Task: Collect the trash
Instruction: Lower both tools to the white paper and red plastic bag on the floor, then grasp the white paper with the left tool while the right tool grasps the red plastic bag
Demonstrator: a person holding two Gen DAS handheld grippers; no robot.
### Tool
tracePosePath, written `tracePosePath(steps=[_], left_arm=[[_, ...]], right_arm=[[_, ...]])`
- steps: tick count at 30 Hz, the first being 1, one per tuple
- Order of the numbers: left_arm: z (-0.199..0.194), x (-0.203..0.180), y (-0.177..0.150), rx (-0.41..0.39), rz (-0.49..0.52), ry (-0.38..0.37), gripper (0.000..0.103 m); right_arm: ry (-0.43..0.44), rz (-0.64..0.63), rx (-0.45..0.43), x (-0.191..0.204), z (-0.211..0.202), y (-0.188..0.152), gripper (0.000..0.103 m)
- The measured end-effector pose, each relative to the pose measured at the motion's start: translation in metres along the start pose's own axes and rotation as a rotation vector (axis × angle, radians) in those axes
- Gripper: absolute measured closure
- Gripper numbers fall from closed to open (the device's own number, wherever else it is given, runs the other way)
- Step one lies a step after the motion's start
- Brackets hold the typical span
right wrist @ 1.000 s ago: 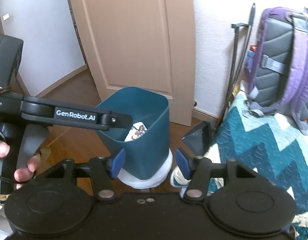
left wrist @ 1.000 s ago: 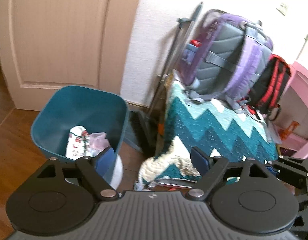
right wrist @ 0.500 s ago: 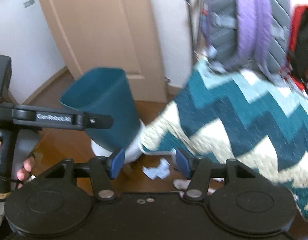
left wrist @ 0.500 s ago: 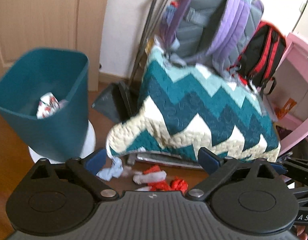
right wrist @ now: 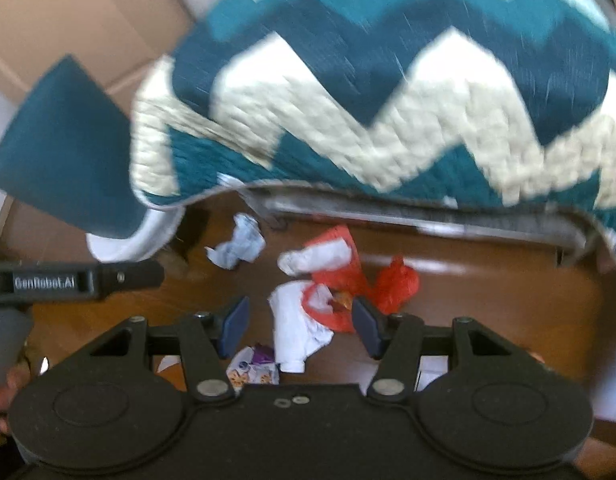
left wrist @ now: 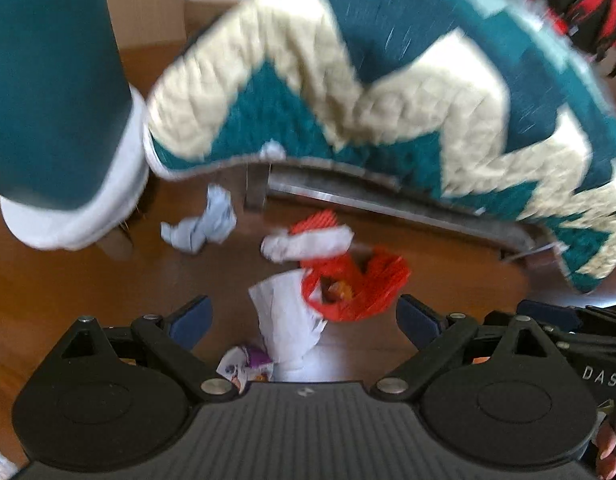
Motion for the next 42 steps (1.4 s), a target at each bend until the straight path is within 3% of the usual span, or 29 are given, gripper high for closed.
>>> tracePosePath(steps=[5, 13, 20, 24, 29, 31, 33, 37, 40, 42], left_arm=[[0.068, 0.004, -0.014, 0.081, 0.068, 0.089, 0.004], [0.149, 0.012, -0.047, 0.233, 0.098, 0.139, 0.004], [0.197, 0.013, -0.071, 0.313, 0.07, 0.122, 0.004], [0.218, 0.011, -0.077, 0.295, 0.089, 0.13, 0.004], [0.245, 0.014, -0.087, 0.332, 0.07, 0.12, 0.005], [0.254, 0.017, -0.091, 0.348, 0.059, 0.108, 0.012], [0.262, 0.019, -0.097, 0.372, 0.058, 0.095, 0.027], [0.269, 0.02, -0.1, 0.386, 0.031, 0.063, 0.035], [0.27, 0.018, -0.1, 0.391, 0.013, 0.019, 0.052], [0.27, 0.019, -0.099, 0.391, -0.011, 0.011, 0.053]], right_arm=[[-0.05, 0.082, 0.078, -0.035, 0.055, -0.011, 0.046], [-0.098, 0.241, 0.16, -0.084, 0.132, -0.027, 0.047], [-0.097, 0.294, 0.192, -0.101, 0.177, -0.036, 0.047], [-0.085, 0.34, 0.172, -0.11, 0.198, -0.037, 0.047], [-0.09, 0.387, 0.175, -0.122, 0.224, -0.043, 0.047], [-0.098, 0.4, 0.173, -0.125, 0.234, -0.044, 0.047], [-0.101, 0.41, 0.175, -0.128, 0.242, -0.045, 0.047], [-0.118, 0.412, 0.176, -0.13, 0.254, -0.047, 0.047], [-0.134, 0.402, 0.173, -0.132, 0.259, -0.047, 0.048], [-0.146, 0.392, 0.171, -0.131, 0.26, -0.048, 0.049]])
Point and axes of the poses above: each gripper's, at about its wrist camera, not at the fingertips, and z roughly the way its jaws point, x to its left, y to its top, the point moved 6 cm from there along z, roughly the way its jaws point, and after that the axes turned 9 degrees about -x, right-handed, at the moved point
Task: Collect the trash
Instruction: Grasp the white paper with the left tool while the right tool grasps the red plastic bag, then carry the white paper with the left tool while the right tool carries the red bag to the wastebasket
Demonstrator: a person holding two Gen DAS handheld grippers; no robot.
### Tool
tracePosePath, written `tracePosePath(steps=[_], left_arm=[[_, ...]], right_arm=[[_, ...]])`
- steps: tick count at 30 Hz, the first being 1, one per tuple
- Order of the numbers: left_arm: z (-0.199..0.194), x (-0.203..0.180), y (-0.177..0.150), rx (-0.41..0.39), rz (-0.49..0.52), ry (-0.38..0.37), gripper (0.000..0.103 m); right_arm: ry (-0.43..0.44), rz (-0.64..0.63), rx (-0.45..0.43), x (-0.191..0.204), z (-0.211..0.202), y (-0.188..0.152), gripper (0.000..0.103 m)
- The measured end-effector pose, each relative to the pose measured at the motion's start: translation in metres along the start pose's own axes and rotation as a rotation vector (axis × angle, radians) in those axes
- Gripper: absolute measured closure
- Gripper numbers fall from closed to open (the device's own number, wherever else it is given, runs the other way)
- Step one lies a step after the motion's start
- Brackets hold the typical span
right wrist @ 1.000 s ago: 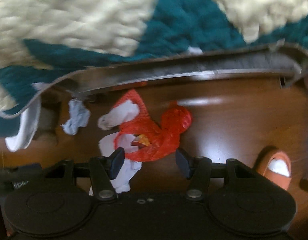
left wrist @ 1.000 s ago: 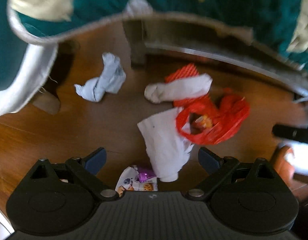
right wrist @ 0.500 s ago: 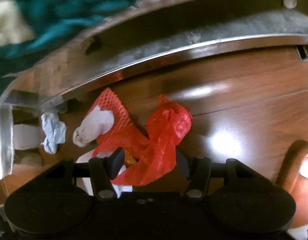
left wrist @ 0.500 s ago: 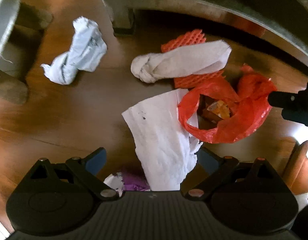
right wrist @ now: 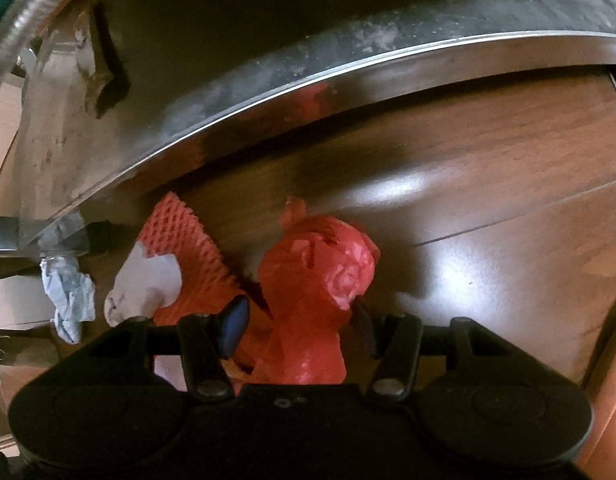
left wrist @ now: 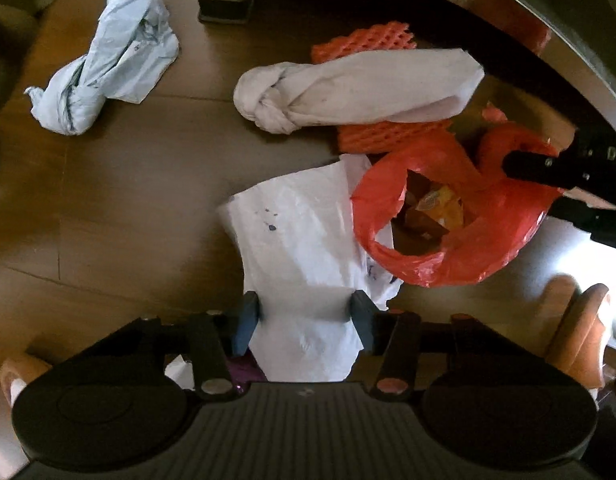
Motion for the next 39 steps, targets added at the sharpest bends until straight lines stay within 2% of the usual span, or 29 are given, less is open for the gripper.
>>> tracePosePath(steps=[2, 3, 5, 7, 12, 13, 18, 25, 31, 39], left_arm=[[-0.001, 0.001, 0.0, 0.003, -0.02, -0.011, 0.054], [-0.002, 0.002, 0.001, 0.006, -0.027, -0.012, 0.055], [-0.004, 0.006, 0.001, 0.013, -0.042, -0.014, 0.058], [-0.007, 0.005, 0.001, 0.014, -0.053, -0.021, 0.064], [-0.013, 0.004, 0.003, 0.02, -0.039, -0.015, 0.092], [-0.014, 0.005, 0.004, 0.022, -0.034, -0.01, 0.094], [-0.027, 0.0, 0.005, 0.018, -0.027, 0.009, 0.097], [-0.075, -0.009, 0.008, -0.02, -0.022, 0.025, 0.097], [-0.139, -0.018, 0.007, -0.11, -0.041, 0.006, 0.097], [-0.242, -0.016, -0.023, -0.248, -0.038, -0.033, 0.097]], right_arm=[[-0.009, -0.008, -0.004, -0.001, 0.0, 0.0, 0.055], [-0.015, -0.012, -0.006, -0.001, -0.001, 0.0, 0.065], [-0.015, -0.016, -0.008, -0.001, -0.003, 0.0, 0.076], [-0.018, -0.026, -0.017, 0.0, -0.006, 0.001, 0.078], [-0.019, -0.06, -0.024, 0.006, -0.015, 0.001, 0.088], [-0.019, -0.069, -0.024, 0.007, -0.017, 0.001, 0.089], [-0.04, -0.131, -0.051, 0.017, -0.035, 0.002, 0.094], [-0.026, -0.107, -0.101, 0.026, -0.091, -0.003, 0.095], [0.005, -0.128, -0.151, 0.045, -0.156, -0.015, 0.095], [0.077, -0.269, -0.216, 0.079, -0.251, -0.051, 0.095]])
Point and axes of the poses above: each gripper's, at about its wrist camera, not at the fingertips, and z roughly the way its jaws point, x to its left, y to its top, the point moved 6 cm from there along z, roughly the way its jaws point, and after that the axes turned 9 degrees about -x, right-handed, at the moved point
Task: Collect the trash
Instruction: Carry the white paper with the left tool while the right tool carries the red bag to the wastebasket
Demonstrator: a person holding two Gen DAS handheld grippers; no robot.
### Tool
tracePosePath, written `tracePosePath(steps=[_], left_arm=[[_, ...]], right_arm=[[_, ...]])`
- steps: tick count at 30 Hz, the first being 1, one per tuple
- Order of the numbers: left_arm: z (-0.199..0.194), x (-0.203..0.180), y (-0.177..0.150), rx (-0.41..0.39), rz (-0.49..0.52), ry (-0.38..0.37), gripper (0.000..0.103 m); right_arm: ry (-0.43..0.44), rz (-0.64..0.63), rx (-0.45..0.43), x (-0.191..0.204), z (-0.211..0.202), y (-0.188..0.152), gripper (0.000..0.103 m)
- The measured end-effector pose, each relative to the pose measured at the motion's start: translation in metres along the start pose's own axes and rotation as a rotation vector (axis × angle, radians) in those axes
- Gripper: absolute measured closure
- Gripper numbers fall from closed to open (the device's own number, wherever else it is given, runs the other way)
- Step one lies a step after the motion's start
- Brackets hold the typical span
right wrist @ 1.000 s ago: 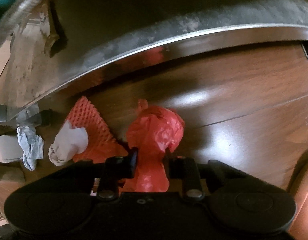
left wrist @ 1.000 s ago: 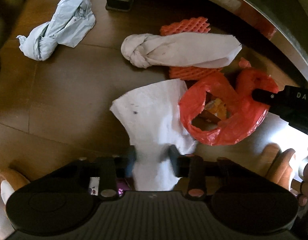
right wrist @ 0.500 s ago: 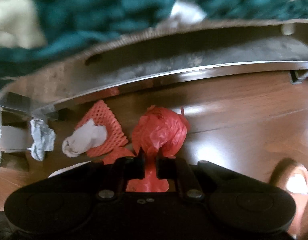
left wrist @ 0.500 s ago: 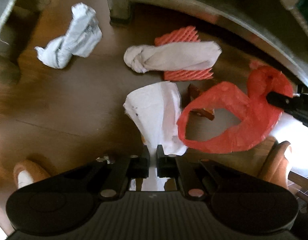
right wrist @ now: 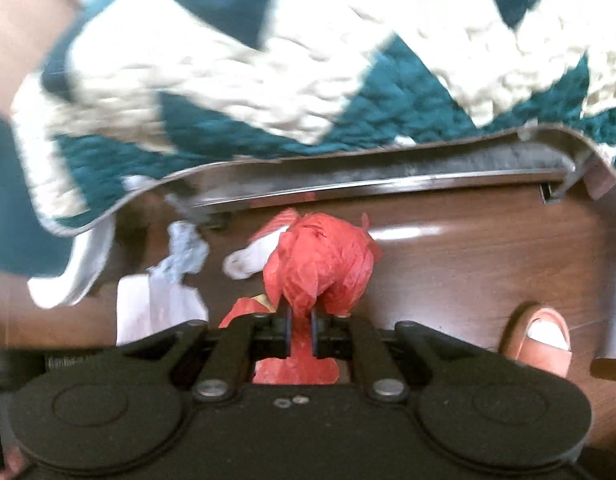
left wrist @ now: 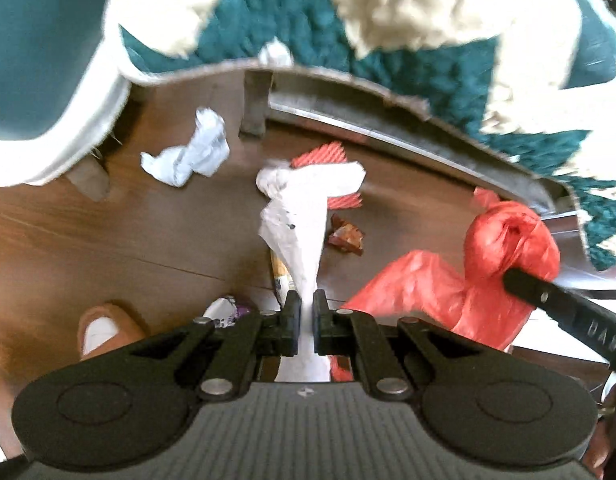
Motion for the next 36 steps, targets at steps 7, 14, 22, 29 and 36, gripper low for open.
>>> tracePosePath(steps=[7, 14, 22, 29, 36], left_arm=[[-0.089, 0.004, -0.01, -0.124, 0.024, -0.041, 0.097], [-0.173, 0.015, -0.002, -0.287, 0.015, -0.098, 0.097], [-0.261, 0.036, 0.024, -0.482, -0.016, -0.143, 0.097], [-0.322, 0.071, 0.051, -0.608, -0.05, -0.143, 0.097], [-0.371, 0.115, 0.088, -0.717, -0.058, -0.104, 0.097]], right_arm=[[0.07, -0.141, -0.101, 0.046, -0.083, 0.003, 0.095], [0.132, -0.239, -0.211, 0.091, -0.155, 0.014, 0.095], [0.223, -0.417, -0.34, 0.168, -0.218, 0.035, 0.095], [0.279, -0.505, -0.423, 0.235, -0.242, 0.055, 0.095], [0.314, -0.599, -0.466, 0.305, -0.242, 0.076, 0.095]])
Point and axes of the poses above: each gripper's, at about its wrist camera, not at the fingertips, and z roughly the way its jaws point, x to its left, y to its top, the point moved 6 cm from there along z, roughly the way its jaws point, and after that the axes turned 9 degrees about -x, right-handed, at the moved point
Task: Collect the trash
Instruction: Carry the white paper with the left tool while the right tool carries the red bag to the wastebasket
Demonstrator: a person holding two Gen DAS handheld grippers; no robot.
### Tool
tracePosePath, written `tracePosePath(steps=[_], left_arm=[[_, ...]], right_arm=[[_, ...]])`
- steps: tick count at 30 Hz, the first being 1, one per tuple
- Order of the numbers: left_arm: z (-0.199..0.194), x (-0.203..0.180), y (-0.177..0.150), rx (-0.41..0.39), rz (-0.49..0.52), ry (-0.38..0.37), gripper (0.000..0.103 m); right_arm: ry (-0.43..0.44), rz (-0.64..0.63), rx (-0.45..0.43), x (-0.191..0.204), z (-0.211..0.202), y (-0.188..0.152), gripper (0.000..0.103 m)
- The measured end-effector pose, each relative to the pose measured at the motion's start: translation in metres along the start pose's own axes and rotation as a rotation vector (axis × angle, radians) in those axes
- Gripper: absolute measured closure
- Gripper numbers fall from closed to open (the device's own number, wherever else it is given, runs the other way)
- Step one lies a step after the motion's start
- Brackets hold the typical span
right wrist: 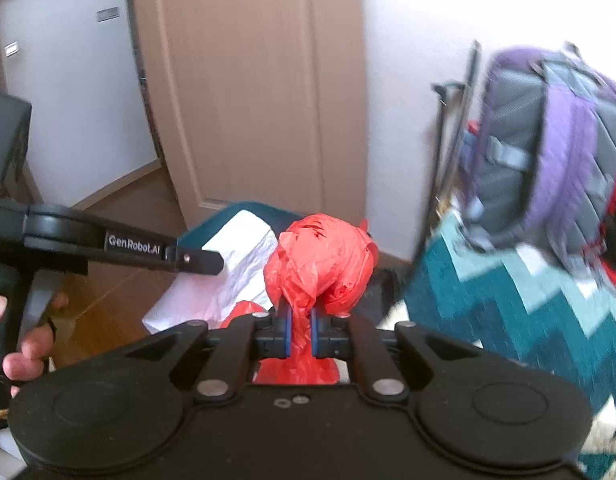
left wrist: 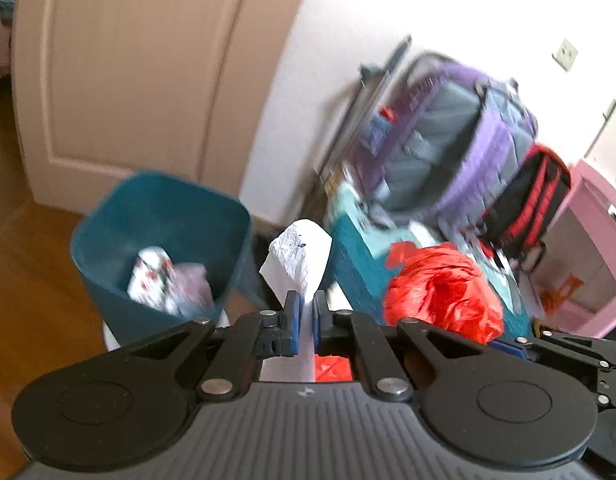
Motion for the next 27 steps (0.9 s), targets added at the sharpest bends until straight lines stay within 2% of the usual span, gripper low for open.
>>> tracePosePath(steps=[8, 12, 19, 27], left_arm=[[0.005, 0.049, 0.054, -0.073, 0.04, 0.083, 0.097], [0.023, 0.078, 0.071, -0.075, 0.045, 0.134, 0.097], [0.07, 0.123, 0.07, -0.023, 0.009, 0.186, 0.097], [0.135, 0.158, 0.04, 0.09, 0.01, 0.217, 0.097]], right_arm=[[0.019, -0.071, -0.036, 0.042, 0.064, 0.052, 0.096], [0.016, -0.106, -0.019, 0.056, 0.106, 0.06, 0.096], [0.013, -0.103, 0.028, 0.06, 0.188, 0.058, 0.096], [0.015, -0.045, 0.138, 0.053, 0.263, 0.025, 0.095]])
Point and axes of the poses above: each gripper's, at about its wrist camera, not at the fingertips, and z roughly the way its jaws point, x to its left, y to its top, the point moved 6 cm from there along z, roughly the way its jaws point, and after that the axes turned 9 degrees about -x, right-handed, at the moved point
